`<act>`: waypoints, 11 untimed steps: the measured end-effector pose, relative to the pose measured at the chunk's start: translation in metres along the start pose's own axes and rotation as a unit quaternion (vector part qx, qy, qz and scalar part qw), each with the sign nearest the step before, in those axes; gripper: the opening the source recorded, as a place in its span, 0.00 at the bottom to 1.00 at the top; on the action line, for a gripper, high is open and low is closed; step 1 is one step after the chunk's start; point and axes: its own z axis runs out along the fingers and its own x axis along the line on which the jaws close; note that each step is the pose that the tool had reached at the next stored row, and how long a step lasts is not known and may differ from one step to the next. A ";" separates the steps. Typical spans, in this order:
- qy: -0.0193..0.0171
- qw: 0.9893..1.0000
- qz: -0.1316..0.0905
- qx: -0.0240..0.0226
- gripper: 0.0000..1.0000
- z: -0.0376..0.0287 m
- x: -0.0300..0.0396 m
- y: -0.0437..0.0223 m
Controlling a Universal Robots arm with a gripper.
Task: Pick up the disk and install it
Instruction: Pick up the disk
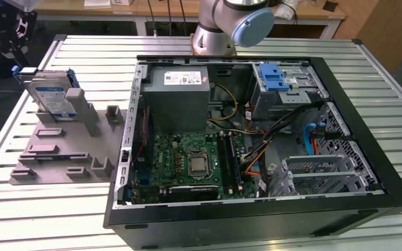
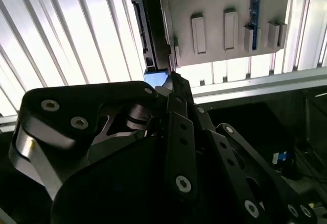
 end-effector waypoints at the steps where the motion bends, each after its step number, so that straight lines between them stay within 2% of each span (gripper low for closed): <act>1: 0.000 1.000 -0.010 0.000 0.11 0.0001 0.0000 0.0000; 4: 0.001 0.999 -0.037 0.000 0.11 0.0003 0.0000 0.0000; 6: 0.001 0.998 -0.055 0.000 0.11 0.0004 0.0000 0.0000; 8: 0.002 0.997 -0.073 0.000 0.11 0.0005 0.0000 0.0000; 11: 0.002 0.995 -0.100 0.000 0.11 0.0007 0.0000 0.0000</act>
